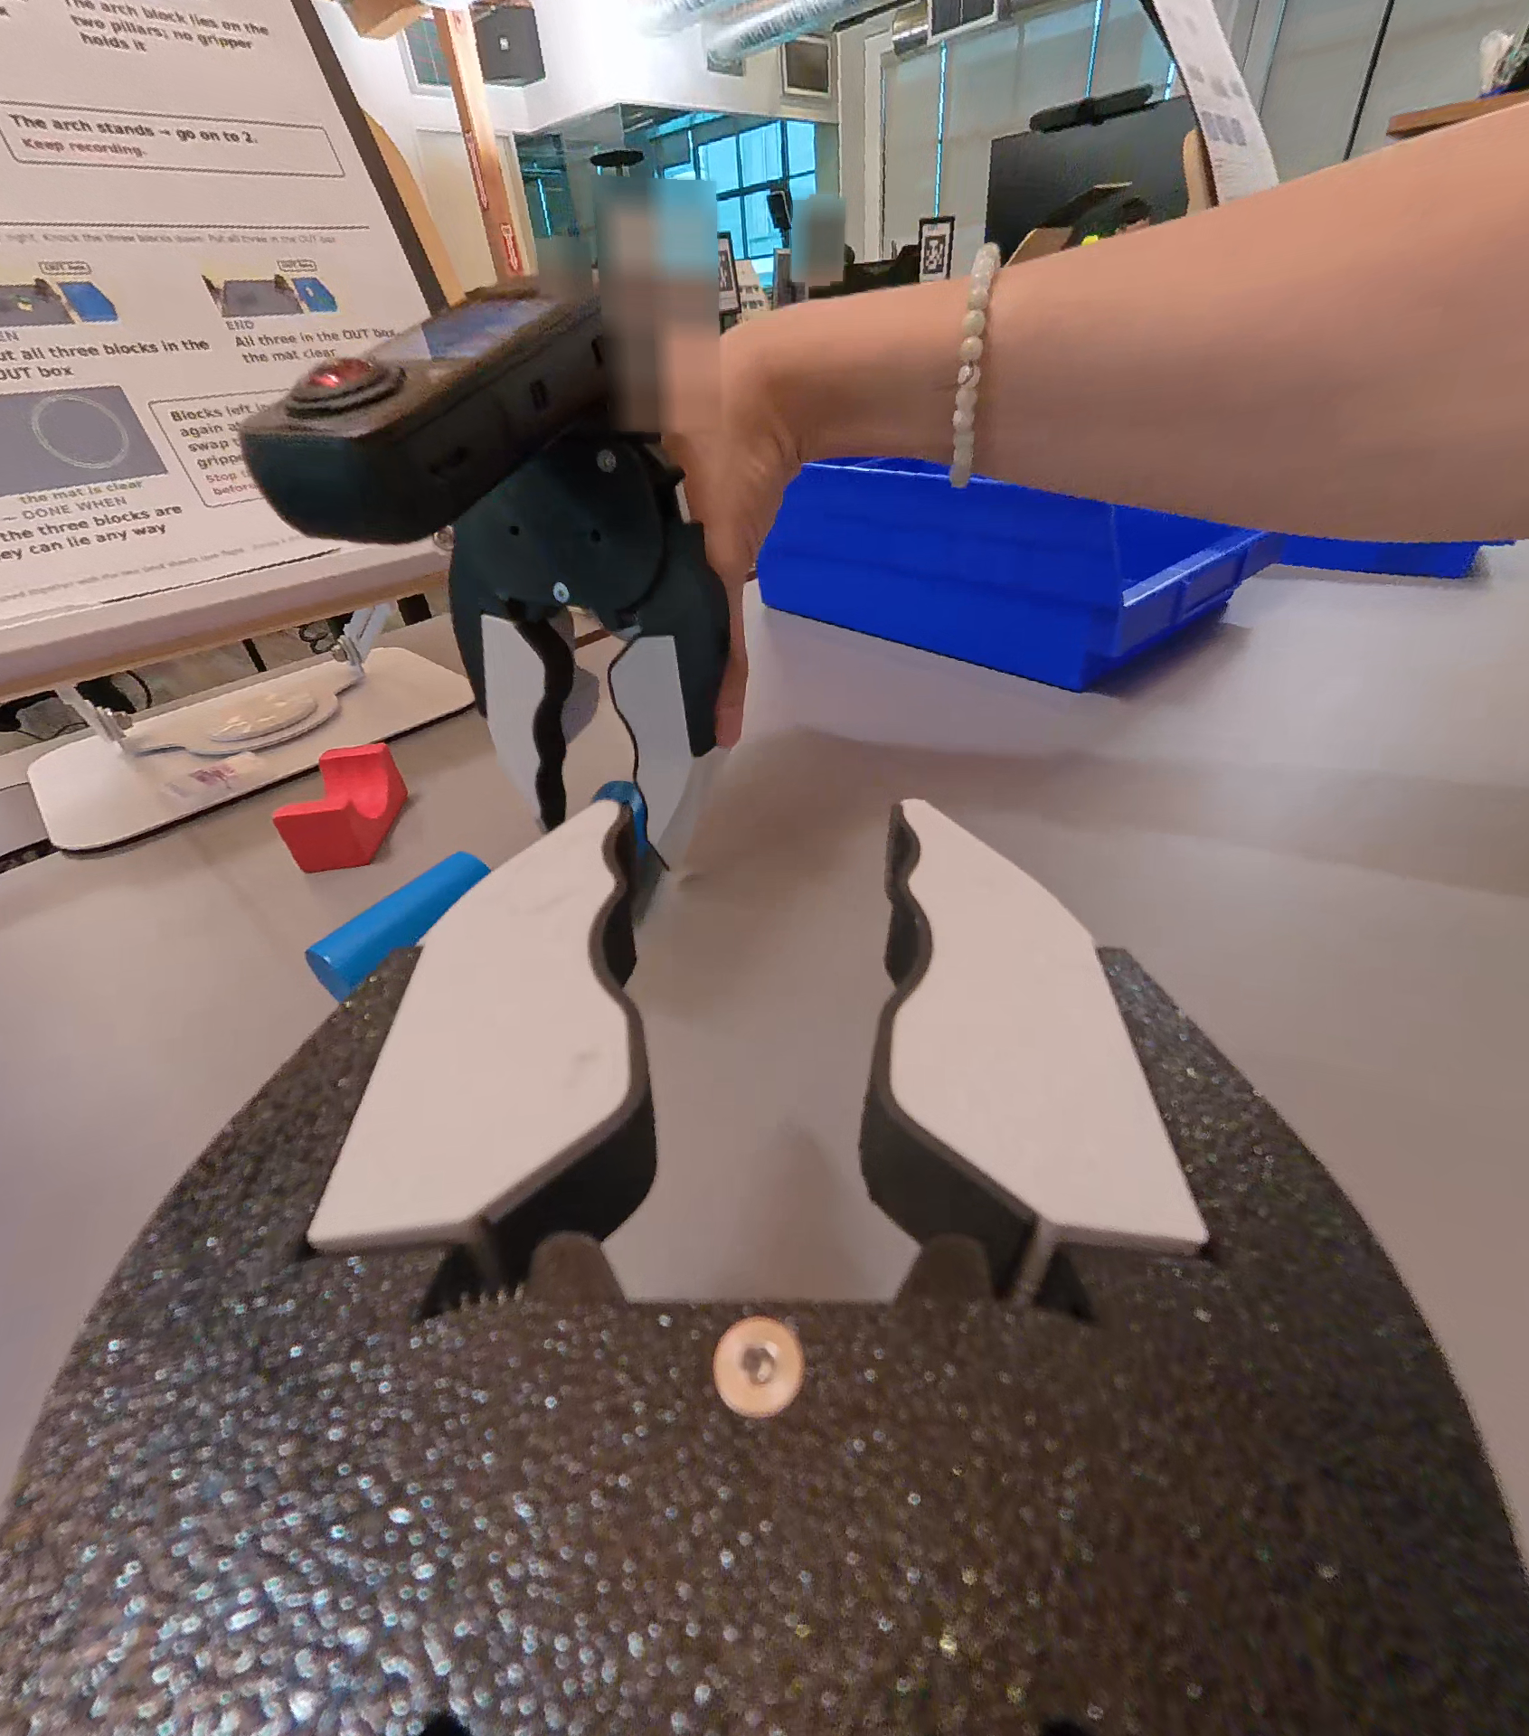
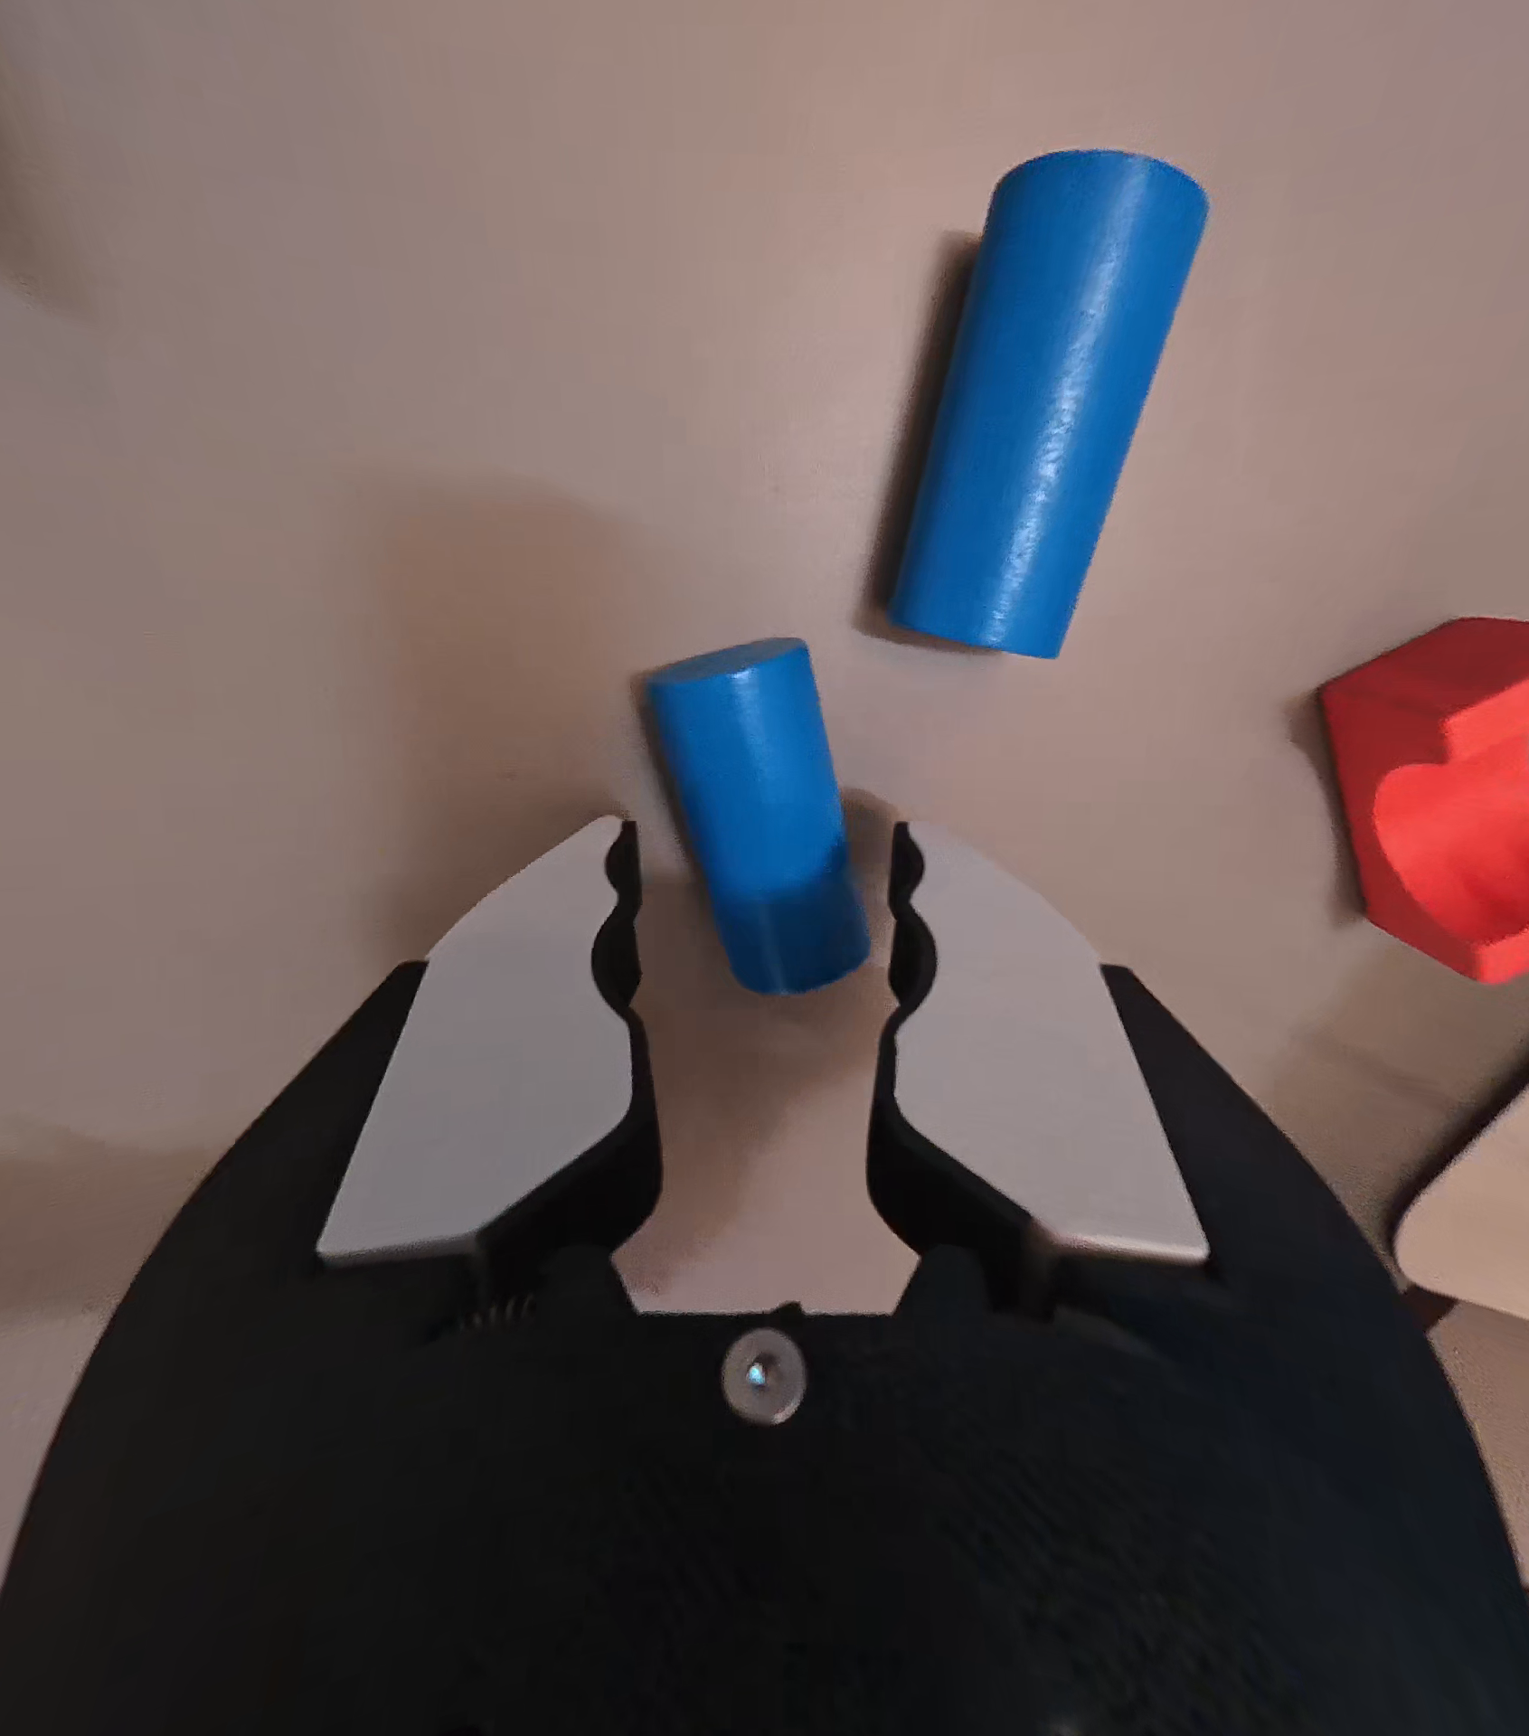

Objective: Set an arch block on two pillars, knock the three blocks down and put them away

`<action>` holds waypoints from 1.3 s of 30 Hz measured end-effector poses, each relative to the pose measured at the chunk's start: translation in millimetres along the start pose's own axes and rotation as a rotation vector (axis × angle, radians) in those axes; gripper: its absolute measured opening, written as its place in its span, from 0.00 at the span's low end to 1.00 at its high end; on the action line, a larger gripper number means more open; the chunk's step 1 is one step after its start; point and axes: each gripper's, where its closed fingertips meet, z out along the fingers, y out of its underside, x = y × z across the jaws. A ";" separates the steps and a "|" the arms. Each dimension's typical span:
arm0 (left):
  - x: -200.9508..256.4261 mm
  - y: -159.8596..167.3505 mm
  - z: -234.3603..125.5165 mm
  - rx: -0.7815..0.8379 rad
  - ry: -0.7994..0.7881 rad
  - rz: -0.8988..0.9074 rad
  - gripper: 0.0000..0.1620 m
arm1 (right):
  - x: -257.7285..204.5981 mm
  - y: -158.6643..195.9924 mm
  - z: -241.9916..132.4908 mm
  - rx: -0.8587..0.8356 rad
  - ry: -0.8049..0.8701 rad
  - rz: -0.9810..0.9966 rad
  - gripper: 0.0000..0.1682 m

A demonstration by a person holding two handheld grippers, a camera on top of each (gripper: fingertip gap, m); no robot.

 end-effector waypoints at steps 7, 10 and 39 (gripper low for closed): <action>-0.3 -0.2 0.0 0.002 -0.010 0.007 0.31 | -5.8 4.4 4.9 -0.026 0.024 -0.024 0.20; -0.2 -2.2 -1.8 0.020 -0.023 0.026 0.30 | -19.9 10.5 -4.6 -0.056 0.027 -0.024 0.20; -15.4 -9.6 -13.0 0.101 -0.093 -0.035 0.22 | -160.7 353.1 -104.7 -0.166 0.405 1.682 0.20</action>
